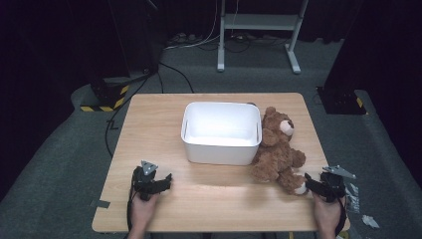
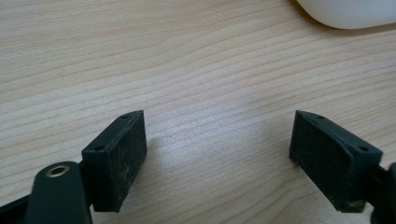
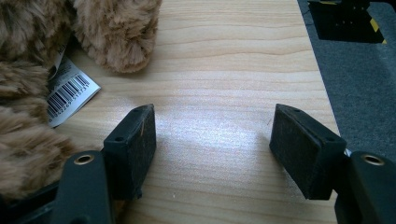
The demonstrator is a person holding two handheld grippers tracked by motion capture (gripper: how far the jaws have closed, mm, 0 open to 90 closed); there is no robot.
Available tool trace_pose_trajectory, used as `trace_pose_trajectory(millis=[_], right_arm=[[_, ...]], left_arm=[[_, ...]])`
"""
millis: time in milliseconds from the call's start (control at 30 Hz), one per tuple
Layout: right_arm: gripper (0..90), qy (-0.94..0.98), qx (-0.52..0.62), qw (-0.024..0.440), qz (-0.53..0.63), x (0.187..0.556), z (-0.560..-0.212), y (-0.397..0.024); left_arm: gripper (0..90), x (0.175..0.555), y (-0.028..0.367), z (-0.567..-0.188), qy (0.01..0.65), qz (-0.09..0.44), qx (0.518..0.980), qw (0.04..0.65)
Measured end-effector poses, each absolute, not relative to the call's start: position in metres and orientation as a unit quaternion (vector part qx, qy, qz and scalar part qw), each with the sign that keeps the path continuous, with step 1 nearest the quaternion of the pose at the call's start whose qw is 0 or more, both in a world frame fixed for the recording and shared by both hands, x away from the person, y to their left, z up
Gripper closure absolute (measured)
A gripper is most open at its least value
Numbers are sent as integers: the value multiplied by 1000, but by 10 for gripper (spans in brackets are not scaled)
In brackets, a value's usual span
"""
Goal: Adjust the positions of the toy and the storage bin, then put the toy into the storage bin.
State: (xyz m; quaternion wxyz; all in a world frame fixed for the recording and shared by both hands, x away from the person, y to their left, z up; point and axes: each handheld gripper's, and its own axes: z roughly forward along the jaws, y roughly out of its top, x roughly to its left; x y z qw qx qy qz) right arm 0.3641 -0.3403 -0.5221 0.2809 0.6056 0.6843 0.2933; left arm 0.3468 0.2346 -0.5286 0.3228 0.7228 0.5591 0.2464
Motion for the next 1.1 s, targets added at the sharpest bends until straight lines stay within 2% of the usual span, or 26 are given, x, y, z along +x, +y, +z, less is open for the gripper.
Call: trace_pose_trajectory(millis=[867,1067,1100], right_arm=[[306,677,616,281,288,367,-521,-342],[234,678,616,285,283,369,-522,-342],[201,680,618,278,280,369,-521,-342]], left_arm=[[188,347,234,-529,560,247,722,323],[188,347,234,-529,560,247,722,323],[188,347,234,-529,560,247,722,323]])
